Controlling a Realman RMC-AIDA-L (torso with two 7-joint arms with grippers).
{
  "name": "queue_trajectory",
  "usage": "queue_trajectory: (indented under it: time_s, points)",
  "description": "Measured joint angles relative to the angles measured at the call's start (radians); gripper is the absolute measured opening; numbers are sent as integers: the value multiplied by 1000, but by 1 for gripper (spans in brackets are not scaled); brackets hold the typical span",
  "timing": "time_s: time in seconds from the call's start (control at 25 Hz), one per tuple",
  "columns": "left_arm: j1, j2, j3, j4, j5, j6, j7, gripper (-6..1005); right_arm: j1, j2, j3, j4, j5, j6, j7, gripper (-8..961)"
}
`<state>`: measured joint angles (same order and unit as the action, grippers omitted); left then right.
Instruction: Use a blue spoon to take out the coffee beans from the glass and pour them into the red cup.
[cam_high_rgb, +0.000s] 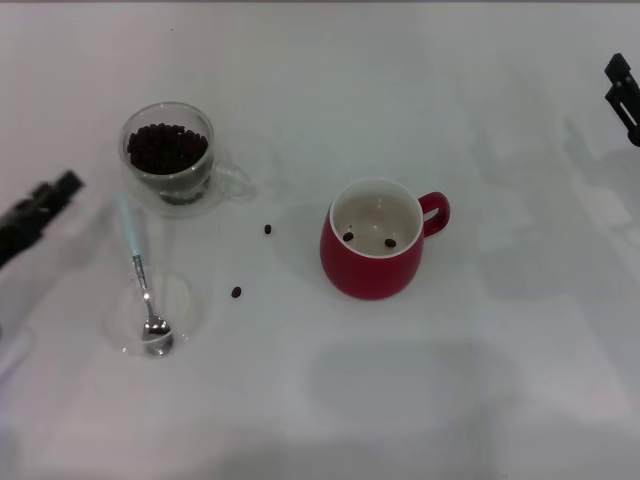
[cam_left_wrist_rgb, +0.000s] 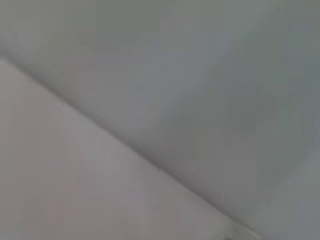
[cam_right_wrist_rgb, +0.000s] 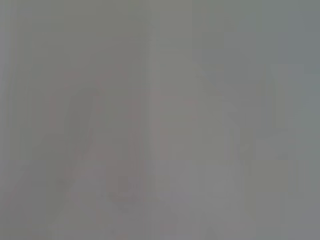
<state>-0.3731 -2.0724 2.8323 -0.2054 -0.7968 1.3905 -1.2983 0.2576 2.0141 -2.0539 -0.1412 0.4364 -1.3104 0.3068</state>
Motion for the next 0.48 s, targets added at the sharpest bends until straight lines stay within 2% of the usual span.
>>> queue_trajectory:
  time_s: [0.16, 0.4, 0.48]
  points:
    - [37, 0, -1, -2, -161, -28, 158, 522, -3, 0, 1, 3, 10, 0, -2, 720]
    - [78, -4, -1, 46, -384, -57, 575, 652, -4, 0, 2, 3, 40, 2, -2, 722]
    - [83, -5, -1, 84, -440, -73, 691, 791, -4, 0, 2, 3, 42, 2, -3, 723]
